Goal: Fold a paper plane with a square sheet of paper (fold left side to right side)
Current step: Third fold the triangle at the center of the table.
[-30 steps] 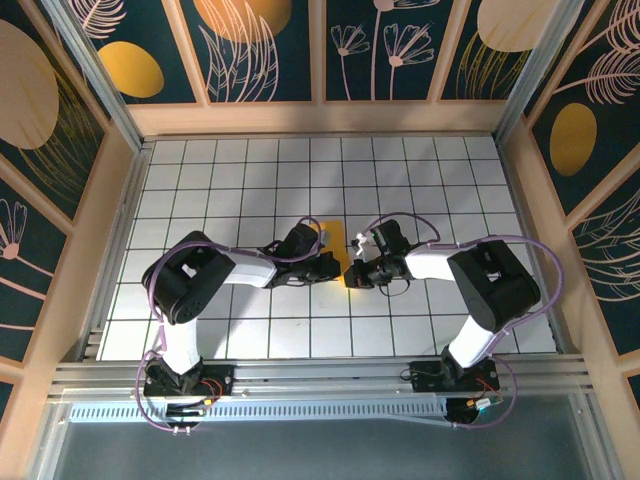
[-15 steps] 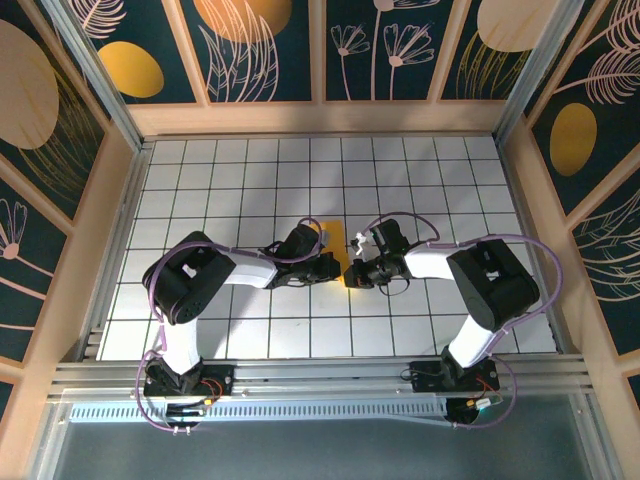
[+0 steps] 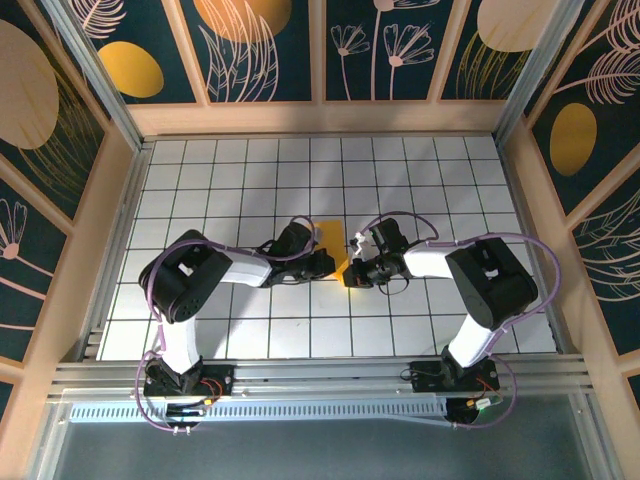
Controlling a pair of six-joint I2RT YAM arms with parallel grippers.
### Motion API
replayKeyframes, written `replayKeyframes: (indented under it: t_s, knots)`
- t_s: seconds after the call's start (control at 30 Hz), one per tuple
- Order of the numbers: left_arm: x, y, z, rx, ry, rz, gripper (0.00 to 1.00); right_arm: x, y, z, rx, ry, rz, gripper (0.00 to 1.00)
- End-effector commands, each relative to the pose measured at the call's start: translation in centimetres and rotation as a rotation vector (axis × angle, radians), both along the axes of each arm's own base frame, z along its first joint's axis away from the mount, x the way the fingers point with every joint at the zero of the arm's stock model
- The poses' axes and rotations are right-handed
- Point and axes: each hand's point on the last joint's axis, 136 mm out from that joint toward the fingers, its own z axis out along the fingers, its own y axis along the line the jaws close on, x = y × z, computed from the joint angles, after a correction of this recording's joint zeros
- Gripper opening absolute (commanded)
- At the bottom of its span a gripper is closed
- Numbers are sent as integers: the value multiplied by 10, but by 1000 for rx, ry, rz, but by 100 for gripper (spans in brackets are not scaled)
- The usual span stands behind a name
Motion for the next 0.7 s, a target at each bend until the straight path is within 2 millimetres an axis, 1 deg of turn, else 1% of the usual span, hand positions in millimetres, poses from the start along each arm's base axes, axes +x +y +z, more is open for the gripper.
replayKeyframes:
  t_s: [0.0, 0.17, 0.43, 0.57, 0.67]
  knots:
    - [11, 41, -27, 122, 24, 110, 0, -34, -41, -57, -248, 129, -19, 0]
    - [19, 58, -32, 143, 28, 147, 0, -34, -41, -57, -249, 131, -20, 0]
    - [30, 80, -34, 163, 22, 194, 0, -34, -41, -56, -248, 130, -21, 0]
    - [37, 97, -33, 164, 19, 229, 0, -34, -41, -56, -247, 128, -21, 0]
    - [42, 103, -27, 159, 6, 239, 0, -33, -40, -55, -242, 126, -22, 0]
